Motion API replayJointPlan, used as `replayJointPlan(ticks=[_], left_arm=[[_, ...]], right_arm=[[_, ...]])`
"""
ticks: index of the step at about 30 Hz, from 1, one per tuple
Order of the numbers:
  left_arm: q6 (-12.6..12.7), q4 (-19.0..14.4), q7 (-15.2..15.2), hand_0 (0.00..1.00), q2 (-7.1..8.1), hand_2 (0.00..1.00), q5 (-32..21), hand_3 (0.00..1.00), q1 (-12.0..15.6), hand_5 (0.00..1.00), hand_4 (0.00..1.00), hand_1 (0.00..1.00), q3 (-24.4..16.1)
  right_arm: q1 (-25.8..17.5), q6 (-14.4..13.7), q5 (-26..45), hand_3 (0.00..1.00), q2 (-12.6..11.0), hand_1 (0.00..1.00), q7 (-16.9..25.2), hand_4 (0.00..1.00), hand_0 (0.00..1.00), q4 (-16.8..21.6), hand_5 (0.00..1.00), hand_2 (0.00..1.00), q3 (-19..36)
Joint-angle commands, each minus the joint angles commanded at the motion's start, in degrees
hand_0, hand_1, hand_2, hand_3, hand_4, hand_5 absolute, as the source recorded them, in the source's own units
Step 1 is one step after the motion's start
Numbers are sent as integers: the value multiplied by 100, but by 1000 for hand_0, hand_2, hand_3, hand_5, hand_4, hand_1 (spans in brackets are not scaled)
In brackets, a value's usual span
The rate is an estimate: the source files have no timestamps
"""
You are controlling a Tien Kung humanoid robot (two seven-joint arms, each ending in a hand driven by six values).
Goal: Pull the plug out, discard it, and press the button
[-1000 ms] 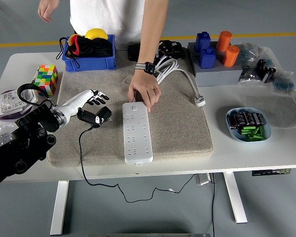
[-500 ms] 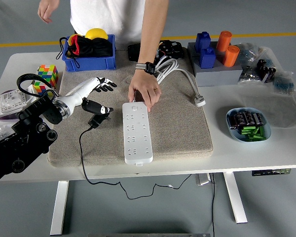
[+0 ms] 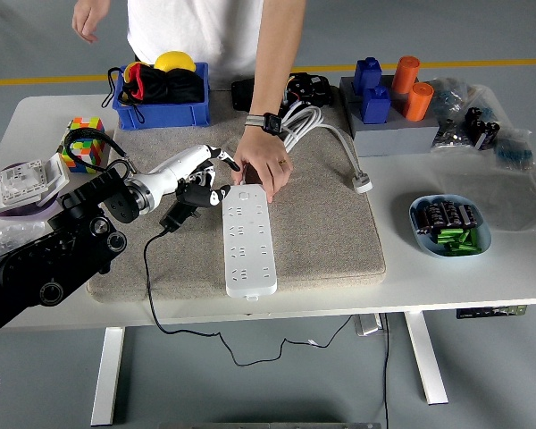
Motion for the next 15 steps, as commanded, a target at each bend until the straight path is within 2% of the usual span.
replayJointPlan(ticks=[6, 10, 11, 15], left_arm=[[-194, 356, 294, 72, -138, 90, -166, 677, -338, 2, 406, 2, 473], [-222, 557, 335, 72, -224, 90, -273, 677, -523, 2, 406, 2, 823], [-225, 593, 335, 65, -247, 91, -295, 676, -554, 2, 442, 2, 878], [-220, 745, 328, 65, -333, 91, -372, 676, -644, 2, 442, 2, 994]], right_arm=[[14, -17, 8, 621, -13, 668, 12, 668, 757, 9, 506, 655, -9], [16, -15, 19, 621, -13, 668, 13, 668, 757, 9, 506, 655, -29], [14, -17, 21, 621, -14, 668, 14, 668, 757, 8, 505, 655, -31], [6, -16, 26, 621, -21, 668, 11, 668, 757, 1, 505, 655, -42]])
